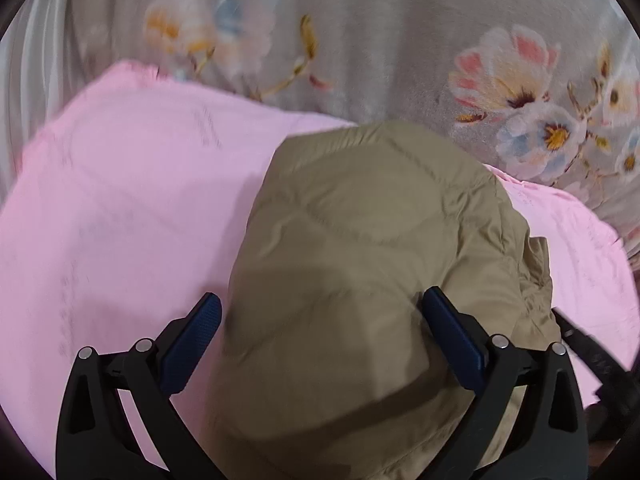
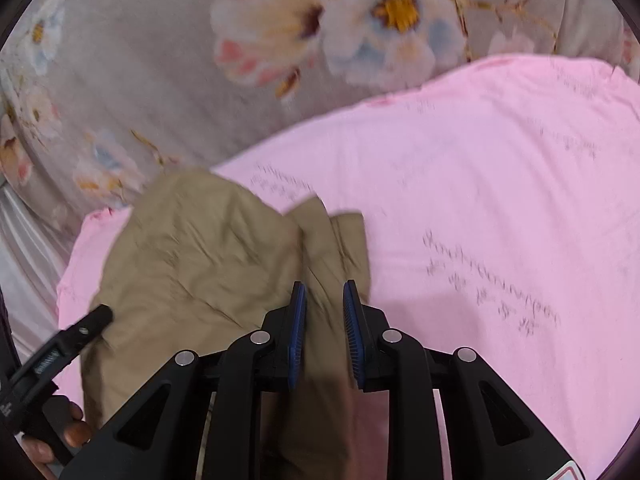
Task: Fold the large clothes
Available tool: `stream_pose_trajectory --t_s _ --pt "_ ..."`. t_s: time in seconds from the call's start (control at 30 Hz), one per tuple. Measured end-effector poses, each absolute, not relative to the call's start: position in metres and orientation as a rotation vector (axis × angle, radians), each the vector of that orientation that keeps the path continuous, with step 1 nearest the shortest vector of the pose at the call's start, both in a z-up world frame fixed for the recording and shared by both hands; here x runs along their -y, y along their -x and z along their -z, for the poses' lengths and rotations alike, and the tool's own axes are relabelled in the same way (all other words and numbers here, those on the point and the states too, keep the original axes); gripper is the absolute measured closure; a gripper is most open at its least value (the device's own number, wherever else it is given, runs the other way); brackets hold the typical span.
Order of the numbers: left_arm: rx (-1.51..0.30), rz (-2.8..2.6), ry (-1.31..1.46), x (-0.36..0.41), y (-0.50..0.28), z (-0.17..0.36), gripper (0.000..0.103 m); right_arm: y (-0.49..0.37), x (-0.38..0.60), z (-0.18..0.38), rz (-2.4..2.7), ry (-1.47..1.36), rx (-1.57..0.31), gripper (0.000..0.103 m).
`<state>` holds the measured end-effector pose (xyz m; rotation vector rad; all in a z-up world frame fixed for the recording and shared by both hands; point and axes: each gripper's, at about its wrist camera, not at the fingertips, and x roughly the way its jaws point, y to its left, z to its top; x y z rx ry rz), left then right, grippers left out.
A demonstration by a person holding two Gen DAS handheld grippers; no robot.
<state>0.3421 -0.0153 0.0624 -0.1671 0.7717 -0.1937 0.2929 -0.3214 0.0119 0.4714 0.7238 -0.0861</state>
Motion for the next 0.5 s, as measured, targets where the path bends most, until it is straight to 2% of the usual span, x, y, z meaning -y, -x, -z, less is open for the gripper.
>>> stream_pose_trajectory --t_s 0.1,0.3,0.5 --pt "-0.796 0.24 0.293 -0.001 -0.34 -0.046 0.005 -0.296 0.321 0.004 0.072 -0.496 -0.748 0.074" --pt "-0.73 0.233 0.183 0.014 -0.35 -0.041 0.005 -0.302 0.309 0.012 0.084 -0.438 -0.756 0.078" --pt "-0.668 0.207 0.1 0.026 -0.357 -0.041 0.005 -0.307 0.304 0.014 0.111 -0.403 -0.758 0.078"
